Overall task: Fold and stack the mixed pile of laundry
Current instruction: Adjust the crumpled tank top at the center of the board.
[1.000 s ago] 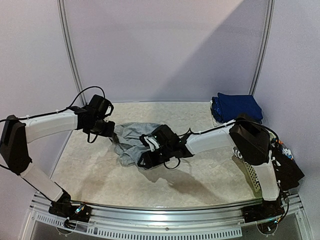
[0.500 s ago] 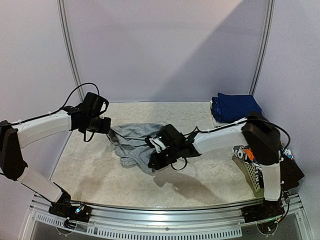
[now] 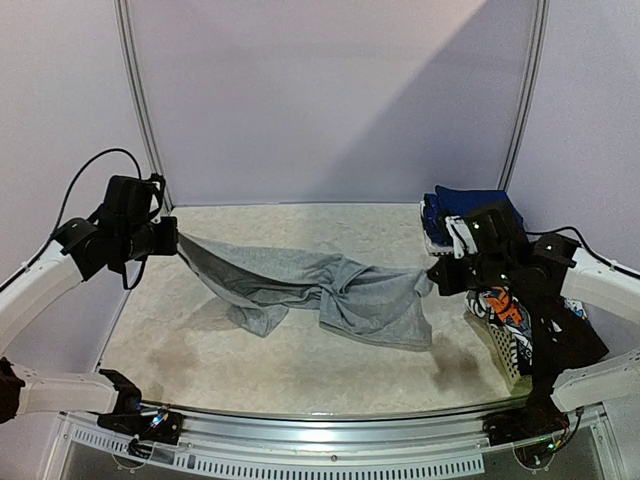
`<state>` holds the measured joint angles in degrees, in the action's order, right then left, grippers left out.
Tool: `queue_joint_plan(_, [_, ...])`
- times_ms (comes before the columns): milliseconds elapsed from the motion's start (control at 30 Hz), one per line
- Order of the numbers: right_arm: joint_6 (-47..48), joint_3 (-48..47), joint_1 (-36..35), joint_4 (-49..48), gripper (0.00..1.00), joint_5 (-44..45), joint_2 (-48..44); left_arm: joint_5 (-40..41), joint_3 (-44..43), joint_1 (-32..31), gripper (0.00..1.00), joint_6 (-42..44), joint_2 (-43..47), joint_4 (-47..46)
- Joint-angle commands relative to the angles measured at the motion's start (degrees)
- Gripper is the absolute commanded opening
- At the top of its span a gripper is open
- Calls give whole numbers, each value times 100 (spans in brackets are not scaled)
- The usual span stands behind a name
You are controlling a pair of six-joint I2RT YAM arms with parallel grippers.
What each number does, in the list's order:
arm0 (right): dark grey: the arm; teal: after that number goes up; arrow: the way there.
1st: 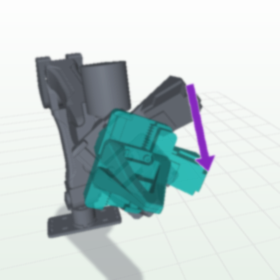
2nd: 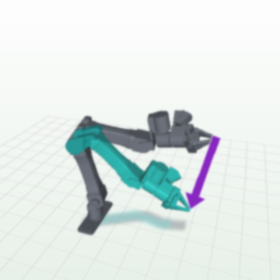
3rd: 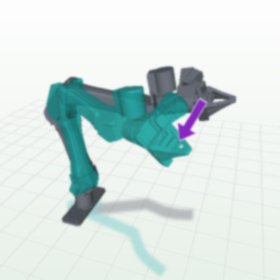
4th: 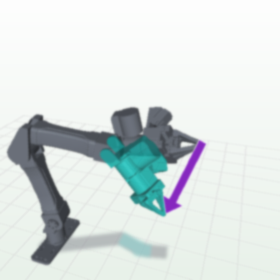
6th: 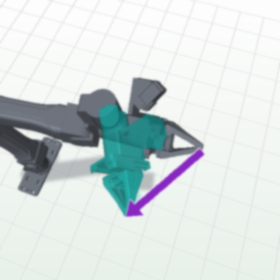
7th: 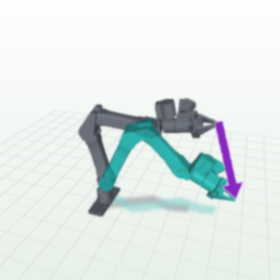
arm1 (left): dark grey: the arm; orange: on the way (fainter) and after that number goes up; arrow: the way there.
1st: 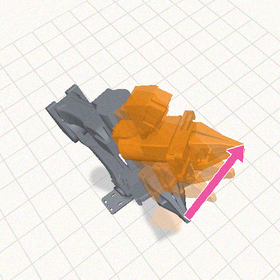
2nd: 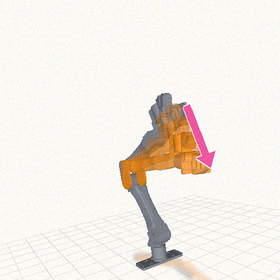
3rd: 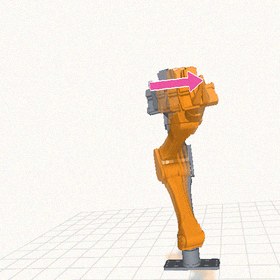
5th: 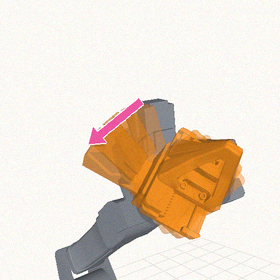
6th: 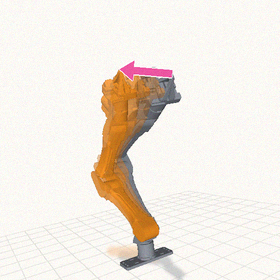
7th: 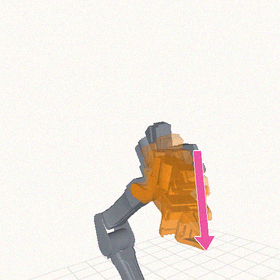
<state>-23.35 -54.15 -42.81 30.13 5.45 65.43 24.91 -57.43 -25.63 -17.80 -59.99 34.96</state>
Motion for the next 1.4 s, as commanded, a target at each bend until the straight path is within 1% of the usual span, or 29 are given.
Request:
queue_joint_plan(0, [-432, 499, 370, 993, 0, 1021, -608, 579, 336, 62, 0, -226, 371, 265])
queue_joint_plan(100, [-563, 620, 604, 1141, 0, 1448, -793, 754, 482, 69, 0, -303, 558, 204])
queue_joint_plan(167, [-582, 655, 626, 1040, 2, 1363, -740, 768, 556, 68, 0, -291, 625, 110])
queue_joint_plan(233, [-521, 630, 637, 852, 16, 1051, -485, 697, 579, 71, 0, -278, 574, 54])
queue_joint_plan(300, [-462, 479, 627, 845, 40, 907, -161, 585, 591, 70, 0, -254, 446, -2])
queue_joint_plan(333, [-445, 370, 631, 854, 50, 856, -50, 545, 607, 68, 0, -255, 369, -35])
queue_joint_plan(400, [-375, 112, 626, 923, 60, 791, 155, 510, 646, 67, 0, -250, 251, -126])
queue_joint_plan(433, [-366, -32, 610, 977, 64, 814, 229, 498, 659, 68, 0, -254, 199, -175])
queue_joint_plan(500, [-363, -327, 502, 1056, 67, 949, 254, 474, 665, 70, 0, -244, 113, -238])
queue_joint_plan(567, [-382, -455, 289, 960, 67, 931, 231, 479, 642, 71, 0, -230, 28, -258])
queue_joint_plan(600, [-354, -454, 112, 794, 67, 762, 225, 505, 637, 73, 0, -219, -2, -266])
queue_joint_plan(667, [-202, -372, -265, 295, 67, 52, 361, 535, 626, 73, 0, -204, -66, -281])
queue_joint_plan(700, [-153, -337, -441, 66, 66, -300, 516, 536, 627, 75, 0, -199, -86, -295])
queue_joint_plan(833, [-378, -243, -1192, -772, 62, -934, 1415, 515, 627, 70, 0, -197, -110, -316])
queue_joint_plan(933, [-463, -369, -1642, -1030, 60, -1008, 2203, 518, 624, 75, 0, -188, -110, -294])
queue_joint_plan(1033, [-131, -611, -1976, -951, 61, -878, 2815, 529, 651, 72, 0, -171, -101, -285])
queue_joint_plan(1100, [177, -745, -2064, -908, 60, -837, 3145, 531, 686, 74, 0, -171, -101, -301])
queue_joint_plan(1267, [503, -1043, -2149, -856, 50, -969, 3666, 503, 724, 71, 0, -175, -112, -314])
queue_joint_plan(1367, [600, -1167, -2227, -848, 48, -945, 3863, 527, 758, 75, 0, -171, -86, -309])
